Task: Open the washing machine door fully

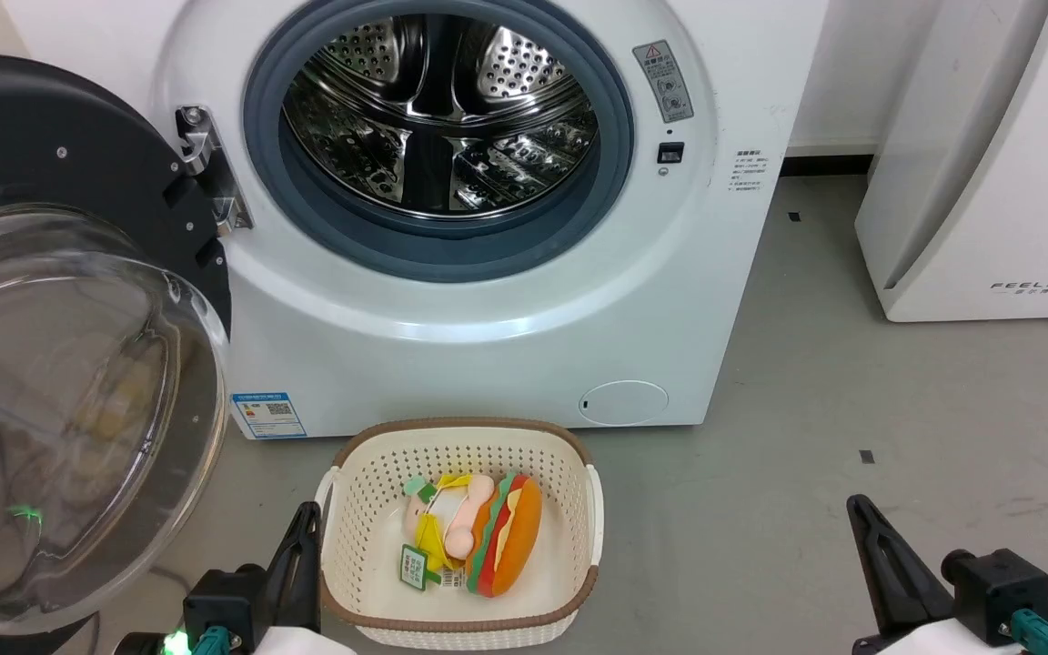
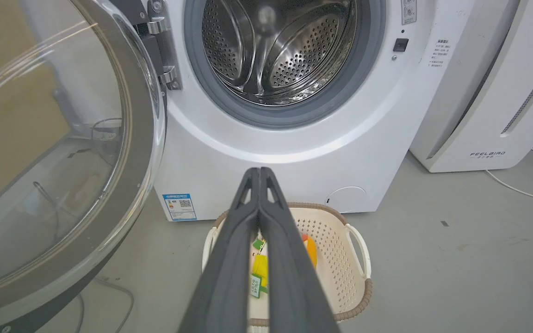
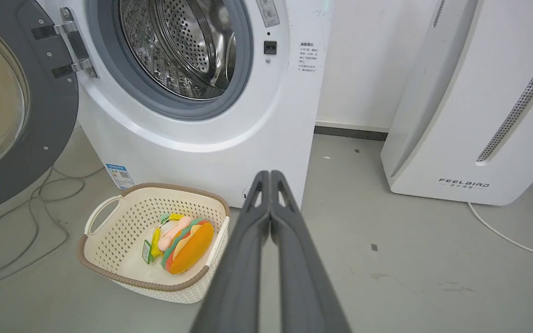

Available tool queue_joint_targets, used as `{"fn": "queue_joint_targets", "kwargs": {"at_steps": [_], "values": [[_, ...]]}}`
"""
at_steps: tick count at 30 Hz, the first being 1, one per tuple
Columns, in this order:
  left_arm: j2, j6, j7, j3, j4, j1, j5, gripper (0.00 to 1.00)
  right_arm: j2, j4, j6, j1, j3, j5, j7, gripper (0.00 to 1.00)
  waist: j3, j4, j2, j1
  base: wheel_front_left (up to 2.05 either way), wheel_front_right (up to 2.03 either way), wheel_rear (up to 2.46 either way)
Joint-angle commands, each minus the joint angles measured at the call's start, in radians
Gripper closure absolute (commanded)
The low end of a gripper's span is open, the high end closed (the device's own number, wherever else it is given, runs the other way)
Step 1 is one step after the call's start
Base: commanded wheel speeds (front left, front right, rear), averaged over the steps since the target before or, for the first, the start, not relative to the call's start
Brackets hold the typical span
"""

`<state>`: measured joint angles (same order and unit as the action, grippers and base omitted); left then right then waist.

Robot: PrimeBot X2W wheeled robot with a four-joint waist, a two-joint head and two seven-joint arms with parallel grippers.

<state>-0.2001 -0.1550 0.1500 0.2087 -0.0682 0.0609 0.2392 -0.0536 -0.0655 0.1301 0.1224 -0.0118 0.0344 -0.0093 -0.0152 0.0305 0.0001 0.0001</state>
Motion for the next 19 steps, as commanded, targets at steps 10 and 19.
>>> {"fn": "queue_joint_targets", "kwargs": {"at_steps": [10, 19], "values": [[0.014, 0.015, -0.014, -0.022, 0.009, -0.009, -0.026, 1.0, 0.0, 0.008, 0.0, -0.016, 0.002, -0.005, 0.001, 1.0, 0.001, -0.003, -0.0001, 0.0, 0.0, 0.0, 0.0], [0.026, 0.026, -0.026, -0.038, 0.014, -0.013, -0.044, 1.0, 0.001, 0.013, 0.0, -0.025, 0.002, -0.007, 0.002, 1.0, 0.002, -0.005, -0.0001, 0.0, 0.0, 0.0, 0.0]]}}
